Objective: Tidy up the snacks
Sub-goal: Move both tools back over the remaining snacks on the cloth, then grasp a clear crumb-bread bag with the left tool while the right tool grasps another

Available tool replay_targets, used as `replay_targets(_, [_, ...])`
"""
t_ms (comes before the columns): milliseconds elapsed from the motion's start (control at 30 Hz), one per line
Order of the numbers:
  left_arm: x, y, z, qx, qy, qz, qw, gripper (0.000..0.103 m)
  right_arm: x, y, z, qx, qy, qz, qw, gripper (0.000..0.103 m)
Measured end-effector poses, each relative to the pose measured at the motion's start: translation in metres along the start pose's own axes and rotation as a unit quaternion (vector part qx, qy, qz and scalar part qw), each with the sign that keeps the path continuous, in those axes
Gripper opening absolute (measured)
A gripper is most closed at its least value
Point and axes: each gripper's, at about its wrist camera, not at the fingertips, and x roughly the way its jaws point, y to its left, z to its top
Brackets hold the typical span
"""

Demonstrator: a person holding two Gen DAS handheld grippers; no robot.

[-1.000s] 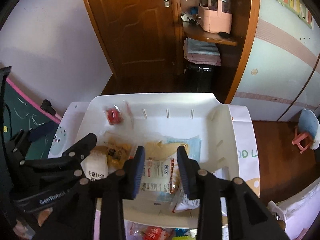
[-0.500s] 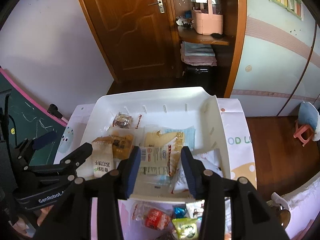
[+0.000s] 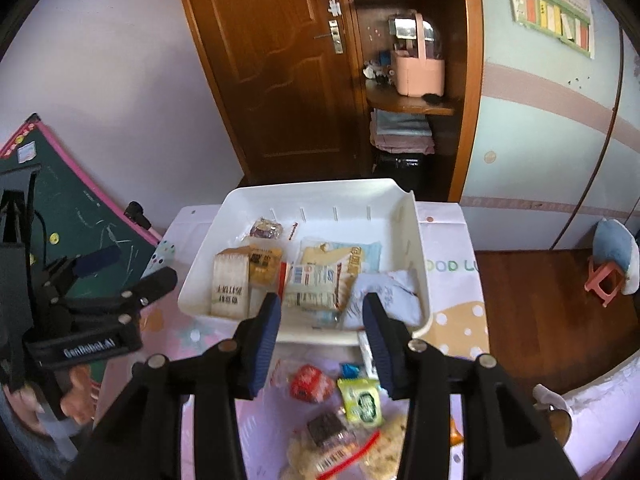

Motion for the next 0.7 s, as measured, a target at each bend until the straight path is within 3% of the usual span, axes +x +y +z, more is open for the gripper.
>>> replay_targets(233, [-0.015, -0.027, -0.042, 0.023, 0.001, -0.045, 0.9987, 0.099, -0.026, -0.035, -0.045, 0.008, -0.004, -0.030, 1.000, 0.056])
replay_targets(333, [-0.009, -0.043, -0.064, 0.039, 0.013, -0.055, 0.9976, 0.099, -0.026, -0.053, -0.066, 0.025, 0.008, -0.043, 0.999, 0.057])
replay_targets(533, [0.026, -0.086, -0.120, 0.068, 0.076, -0.089, 0.9908, 0.099, 0.000, -0.086, -0.119, 0.070, 0.065, -0.066, 0.993, 0.057])
replay_targets(700, [0.054, -0.111, -0.152, 0.057, 0.131, -0.105, 0.9842, 0.099, 0.030, -0.108, -0.156, 0.151, 0.113, -0.042, 0.981, 0.057])
